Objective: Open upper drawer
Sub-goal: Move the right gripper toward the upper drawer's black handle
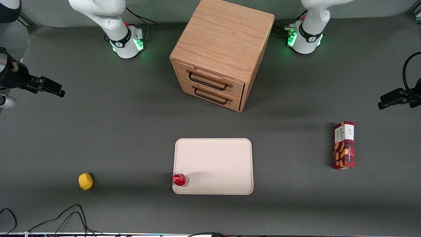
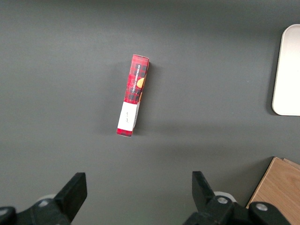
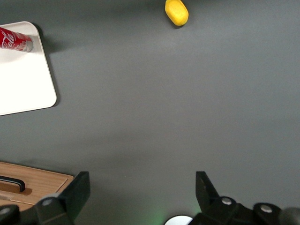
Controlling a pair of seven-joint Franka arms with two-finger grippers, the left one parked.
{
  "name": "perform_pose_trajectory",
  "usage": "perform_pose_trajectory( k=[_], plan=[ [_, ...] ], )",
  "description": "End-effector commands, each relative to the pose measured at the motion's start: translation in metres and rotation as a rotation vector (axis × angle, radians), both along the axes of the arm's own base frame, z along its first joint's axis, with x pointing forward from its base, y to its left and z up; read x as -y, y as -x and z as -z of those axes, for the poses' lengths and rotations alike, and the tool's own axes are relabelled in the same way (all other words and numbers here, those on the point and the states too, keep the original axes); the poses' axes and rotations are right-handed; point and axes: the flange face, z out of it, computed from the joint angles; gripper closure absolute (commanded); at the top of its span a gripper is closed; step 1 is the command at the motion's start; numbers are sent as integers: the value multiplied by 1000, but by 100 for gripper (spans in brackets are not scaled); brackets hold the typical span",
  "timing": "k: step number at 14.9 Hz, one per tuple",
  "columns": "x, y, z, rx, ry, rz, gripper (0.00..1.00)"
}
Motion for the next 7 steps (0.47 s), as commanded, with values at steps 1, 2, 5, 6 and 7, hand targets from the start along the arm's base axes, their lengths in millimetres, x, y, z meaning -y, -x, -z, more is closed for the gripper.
perform_pose_trajectory(
  k=[1,2,5,6,7],
  plan=[
    [0,1,0,8,-9,-3,0],
    [-1,0,1,9,-10,-5,0],
    [-3,-6,4,29,-20,-23,0],
    [-13,-7,5,30,-27,-38,0],
    [-29,-7,5,31,-38,-65,0]
  ],
)
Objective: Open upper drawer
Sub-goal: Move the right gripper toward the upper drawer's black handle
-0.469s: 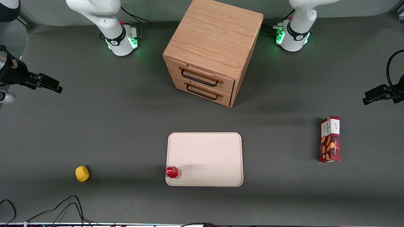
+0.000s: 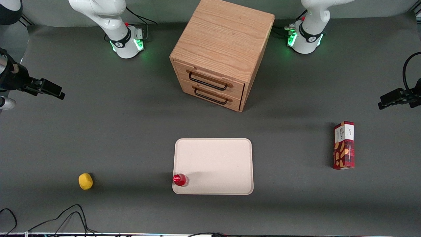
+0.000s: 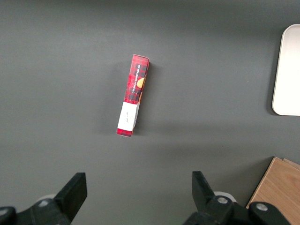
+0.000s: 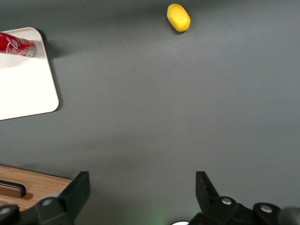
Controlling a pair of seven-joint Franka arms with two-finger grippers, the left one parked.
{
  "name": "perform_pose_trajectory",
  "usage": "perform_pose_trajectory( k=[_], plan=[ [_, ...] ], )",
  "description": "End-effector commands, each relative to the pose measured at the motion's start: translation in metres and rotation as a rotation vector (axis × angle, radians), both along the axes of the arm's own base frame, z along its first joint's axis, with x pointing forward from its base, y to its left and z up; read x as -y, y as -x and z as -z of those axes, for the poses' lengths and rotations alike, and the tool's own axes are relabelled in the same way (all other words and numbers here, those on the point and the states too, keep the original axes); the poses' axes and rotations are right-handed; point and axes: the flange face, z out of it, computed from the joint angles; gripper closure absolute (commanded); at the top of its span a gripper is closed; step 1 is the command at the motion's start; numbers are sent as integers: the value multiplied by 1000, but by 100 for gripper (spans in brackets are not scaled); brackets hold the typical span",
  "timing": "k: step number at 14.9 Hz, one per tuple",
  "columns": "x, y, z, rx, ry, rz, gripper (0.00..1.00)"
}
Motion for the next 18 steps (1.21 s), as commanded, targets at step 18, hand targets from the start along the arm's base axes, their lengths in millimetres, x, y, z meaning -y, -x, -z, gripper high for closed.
perform_pose_trajectory(
  k=[18],
  plan=[
    [-370,61,67,68,-247,-965,0]
  ],
)
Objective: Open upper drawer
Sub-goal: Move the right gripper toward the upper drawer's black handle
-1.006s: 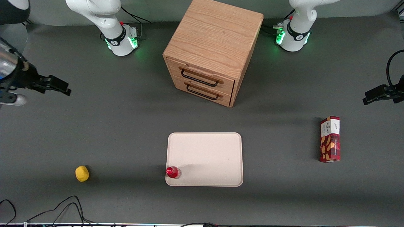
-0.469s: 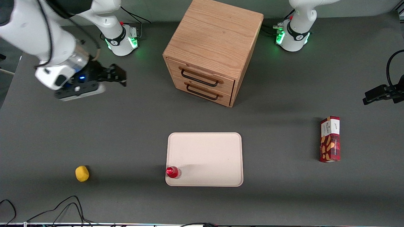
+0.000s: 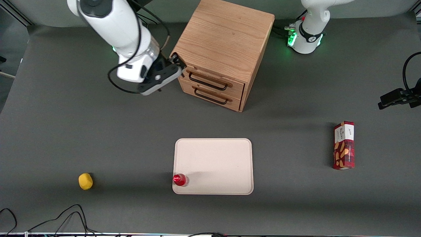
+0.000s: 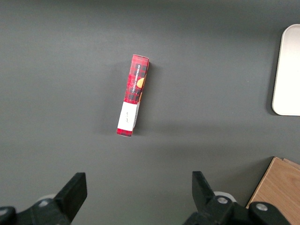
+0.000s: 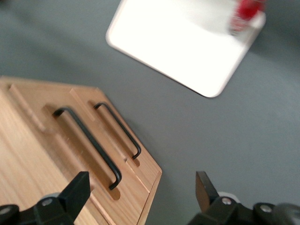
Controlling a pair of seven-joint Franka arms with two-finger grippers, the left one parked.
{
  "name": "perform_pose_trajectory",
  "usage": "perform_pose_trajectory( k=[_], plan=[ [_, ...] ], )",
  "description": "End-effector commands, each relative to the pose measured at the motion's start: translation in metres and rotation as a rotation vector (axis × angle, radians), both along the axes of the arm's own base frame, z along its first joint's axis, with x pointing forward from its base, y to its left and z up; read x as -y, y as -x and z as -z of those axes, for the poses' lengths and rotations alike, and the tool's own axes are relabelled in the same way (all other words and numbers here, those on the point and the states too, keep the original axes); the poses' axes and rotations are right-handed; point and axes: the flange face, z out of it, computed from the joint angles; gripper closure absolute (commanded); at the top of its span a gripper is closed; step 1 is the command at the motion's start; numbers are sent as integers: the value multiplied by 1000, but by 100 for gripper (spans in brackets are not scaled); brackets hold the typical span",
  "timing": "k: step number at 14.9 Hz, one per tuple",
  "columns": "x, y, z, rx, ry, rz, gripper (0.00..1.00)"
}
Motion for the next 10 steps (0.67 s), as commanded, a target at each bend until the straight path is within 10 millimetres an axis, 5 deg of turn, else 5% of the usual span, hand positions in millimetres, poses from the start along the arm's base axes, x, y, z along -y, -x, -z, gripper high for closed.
perform_pose_trajectory(
  k=[1,5,10],
  plan=[
    [-18,-10,7,20,-55,-251,0],
    [-30,-22,37,23,-99,-536,0],
    [-52,-21,52,-1,-128,-580,0]
  ],
)
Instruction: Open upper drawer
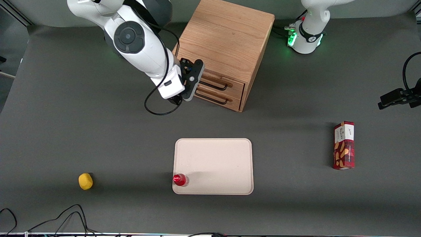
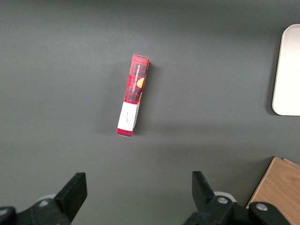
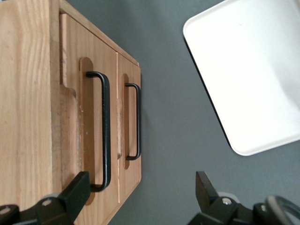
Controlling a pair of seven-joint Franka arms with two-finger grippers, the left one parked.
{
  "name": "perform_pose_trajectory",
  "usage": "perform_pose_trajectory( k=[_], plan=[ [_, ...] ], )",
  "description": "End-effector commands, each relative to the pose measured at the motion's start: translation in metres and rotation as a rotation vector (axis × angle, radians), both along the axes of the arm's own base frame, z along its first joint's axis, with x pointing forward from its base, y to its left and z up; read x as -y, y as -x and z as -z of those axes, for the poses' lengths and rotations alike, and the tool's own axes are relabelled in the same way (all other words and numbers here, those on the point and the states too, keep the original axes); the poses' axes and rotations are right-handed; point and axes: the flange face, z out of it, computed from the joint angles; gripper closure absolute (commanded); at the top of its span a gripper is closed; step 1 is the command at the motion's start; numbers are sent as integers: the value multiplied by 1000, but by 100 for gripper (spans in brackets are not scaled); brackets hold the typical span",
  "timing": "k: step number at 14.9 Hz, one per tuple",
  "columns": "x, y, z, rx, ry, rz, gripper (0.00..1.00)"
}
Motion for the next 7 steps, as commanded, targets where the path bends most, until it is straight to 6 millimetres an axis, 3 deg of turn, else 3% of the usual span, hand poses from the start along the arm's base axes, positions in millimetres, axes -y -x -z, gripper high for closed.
perform_pose_trajectory(
  k=[1,3,5,7],
  plan=[
    [-17,-2,2,-14,-31,-40,0],
    [-23,5,9,-23,-24,-63,0],
    [-28,5,29,-53,-11,-75,0],
    [-34,9,32,-58,-7,-85,0]
  ],
)
